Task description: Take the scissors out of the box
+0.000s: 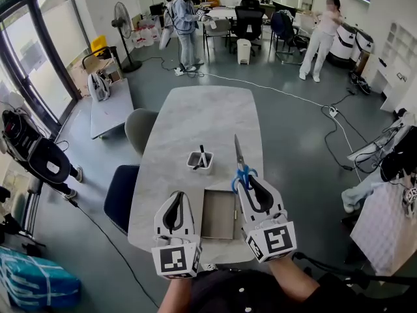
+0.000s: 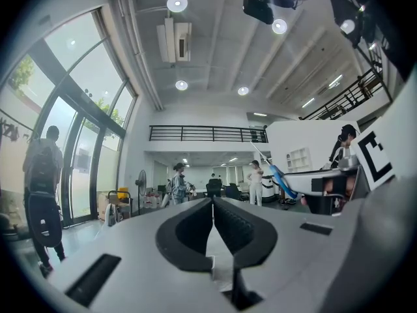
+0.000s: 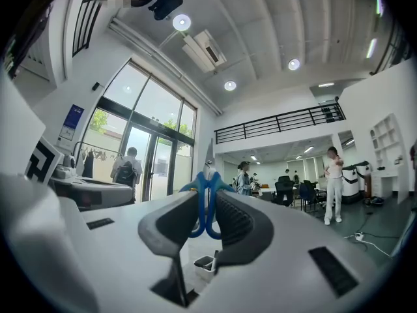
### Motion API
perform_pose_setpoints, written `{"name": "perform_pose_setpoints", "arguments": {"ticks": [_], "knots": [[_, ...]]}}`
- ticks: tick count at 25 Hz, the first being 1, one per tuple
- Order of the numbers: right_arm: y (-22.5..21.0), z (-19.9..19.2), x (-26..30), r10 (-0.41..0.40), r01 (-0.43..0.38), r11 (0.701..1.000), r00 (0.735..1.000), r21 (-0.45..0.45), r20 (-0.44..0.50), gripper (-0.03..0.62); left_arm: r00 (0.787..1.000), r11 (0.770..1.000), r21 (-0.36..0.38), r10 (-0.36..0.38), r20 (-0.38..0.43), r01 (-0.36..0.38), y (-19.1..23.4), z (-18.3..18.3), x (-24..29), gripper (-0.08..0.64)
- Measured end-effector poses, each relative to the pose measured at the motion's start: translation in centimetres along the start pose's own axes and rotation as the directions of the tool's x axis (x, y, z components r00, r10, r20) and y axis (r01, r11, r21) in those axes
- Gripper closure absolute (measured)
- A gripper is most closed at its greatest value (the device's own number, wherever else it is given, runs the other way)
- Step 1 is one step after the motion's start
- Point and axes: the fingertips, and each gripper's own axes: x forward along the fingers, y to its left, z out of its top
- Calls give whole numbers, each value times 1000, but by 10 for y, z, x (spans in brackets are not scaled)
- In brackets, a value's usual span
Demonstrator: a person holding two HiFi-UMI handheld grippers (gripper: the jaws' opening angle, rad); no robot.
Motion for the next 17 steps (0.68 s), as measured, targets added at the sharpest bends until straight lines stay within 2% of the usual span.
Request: {"name": "perform_pose_setpoints", "arguments": {"ticks": [7,13,17], "knots": [[-1,-8,0,-13,13,1000,1000,24,-9,512,1000,999,31,-11,10,11,-5,-2,1,543],[4,-10,1,-4,4,1000,1000,-3,-14,512,1000,1000,17,13,-8,-13,0,-2,-1,543],[7,-10,1,-5,5,1000,1000,-7,-14,512,1000,1000,8,-15,-7,15,-1,-9,-5,543]]}}
